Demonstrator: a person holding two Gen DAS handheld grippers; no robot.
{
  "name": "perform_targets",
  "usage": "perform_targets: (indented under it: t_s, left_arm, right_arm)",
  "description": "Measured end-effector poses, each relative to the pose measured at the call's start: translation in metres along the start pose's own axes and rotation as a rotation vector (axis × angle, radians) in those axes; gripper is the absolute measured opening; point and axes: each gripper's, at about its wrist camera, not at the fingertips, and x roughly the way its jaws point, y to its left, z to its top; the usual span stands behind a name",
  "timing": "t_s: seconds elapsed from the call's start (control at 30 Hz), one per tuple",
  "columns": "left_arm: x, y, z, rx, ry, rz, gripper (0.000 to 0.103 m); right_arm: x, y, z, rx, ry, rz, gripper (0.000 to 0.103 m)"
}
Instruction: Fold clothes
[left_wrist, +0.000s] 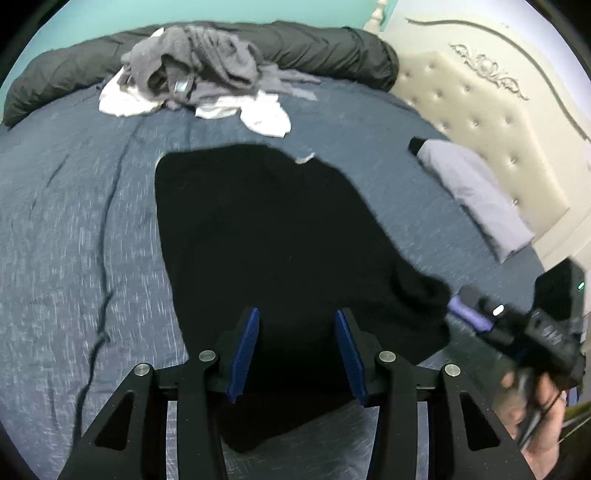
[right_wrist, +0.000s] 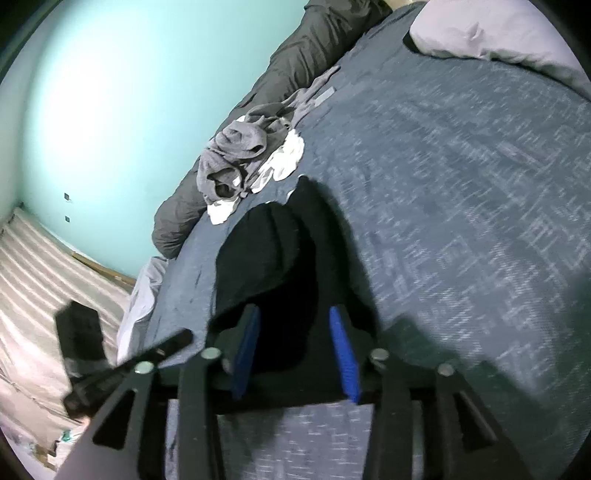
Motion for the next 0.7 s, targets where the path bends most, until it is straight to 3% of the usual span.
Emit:
perform_targets:
  t_s: [0.1,0.2,0.4,0.5,0.53,0.57,0.67,0.7]
  left_arm:
    - [0.009,0.005,-0.008,-0.016,0.013,-0.016,0.047]
    - [0.011,0.004,-0.011,-0.007,0.008,-0.010,0.047]
    - [0.011,0.004,-0.012,-0.010,0.008,-0.015,0.047]
    - [0.011,0.003,-0.012,-0.003,0.011,-0.012,0.047]
    - [0.011,0.002,-0.012,0.000,0.013,-0.012,0.047]
    - [0.012,0.002,-0.012,0.004,0.015,-0.011,0.047]
    - [0.012,0.002,-0.011,0.005,0.020,-0.012,0.047]
    - [0.012,0.002,-0.011,0.005,0.021,-0.012,0.047]
  right_arm:
    - [0.005,0.011,0.000,-0.022,0.012,0.021,0.049]
    - [0.013,0.023,-0.002,-0.064,0.031,0.013,0.058]
    - [0.040,0.038,-0.009,-0.169,0.091,-0.104,0.059]
    - [0.049,0.032,-0.012,-0.171,0.099,-0.121,0.059]
    - [0.050,0.031,-0.012,-0.174,0.091,-0.127,0.054]
    - [0.050,0.030,-0.012,-0.174,0.085,-0.128,0.037]
    - [0.046,0.027,-0.011,-0.169,0.064,-0.119,0.018]
    - [0.044,0.029,-0.011,-0.171,0.052,-0.115,0.016]
